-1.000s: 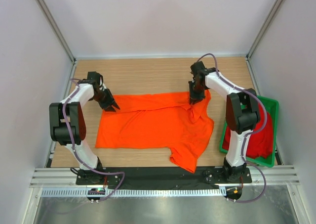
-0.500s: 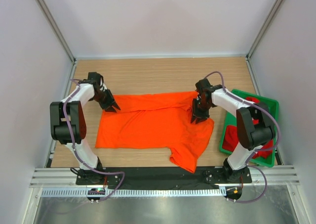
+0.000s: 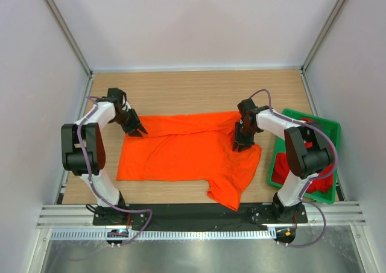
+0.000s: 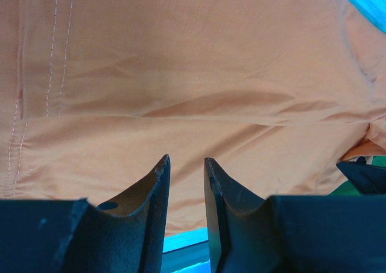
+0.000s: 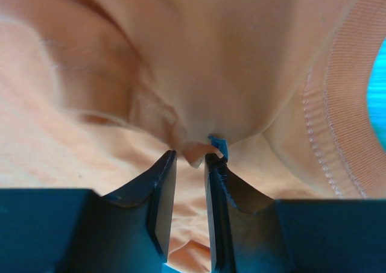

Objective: Fold and stack the t-shirts
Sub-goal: Fold the tshirt

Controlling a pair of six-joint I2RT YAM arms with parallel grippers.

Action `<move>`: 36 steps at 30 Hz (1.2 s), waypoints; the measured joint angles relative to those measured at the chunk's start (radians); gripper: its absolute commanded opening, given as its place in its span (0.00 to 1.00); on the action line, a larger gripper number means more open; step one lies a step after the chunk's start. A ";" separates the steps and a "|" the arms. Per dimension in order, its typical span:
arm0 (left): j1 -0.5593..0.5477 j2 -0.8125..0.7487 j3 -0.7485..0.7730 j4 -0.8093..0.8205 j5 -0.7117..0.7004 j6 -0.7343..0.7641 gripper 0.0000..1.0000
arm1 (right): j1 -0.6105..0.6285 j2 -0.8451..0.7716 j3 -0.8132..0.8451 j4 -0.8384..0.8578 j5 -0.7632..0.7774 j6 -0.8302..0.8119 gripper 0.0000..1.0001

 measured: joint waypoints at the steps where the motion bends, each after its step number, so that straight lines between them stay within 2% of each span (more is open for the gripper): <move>1: 0.000 0.000 0.000 0.000 0.000 0.000 0.30 | -0.002 0.007 0.001 0.000 0.007 0.000 0.31; 5: 0.000 0.000 0.000 0.000 0.000 0.000 0.30 | -0.002 0.014 0.002 -0.001 0.034 0.000 0.18; 6: 0.000 0.000 0.000 0.000 0.000 0.000 0.30 | -0.003 0.014 0.003 -0.002 0.039 0.000 0.10; 10: 0.000 0.000 0.000 0.000 0.000 0.000 0.30 | -0.003 0.007 0.007 -0.015 0.072 0.000 0.01; 20: 0.000 0.000 0.000 0.000 -0.001 0.000 0.30 | -0.008 -0.095 0.067 -0.122 0.237 -0.035 0.01; 26: 0.000 0.000 0.000 -0.001 -0.001 0.003 0.32 | -0.040 -0.093 0.129 -0.136 0.268 -0.052 0.01; 31: 0.000 -0.003 -0.001 0.000 0.000 0.005 0.38 | -0.088 -0.003 0.244 -0.121 0.245 -0.061 0.01; 36: -0.014 -0.019 -0.013 -0.002 0.000 0.010 0.45 | -0.121 0.156 0.410 -0.110 0.232 -0.078 0.01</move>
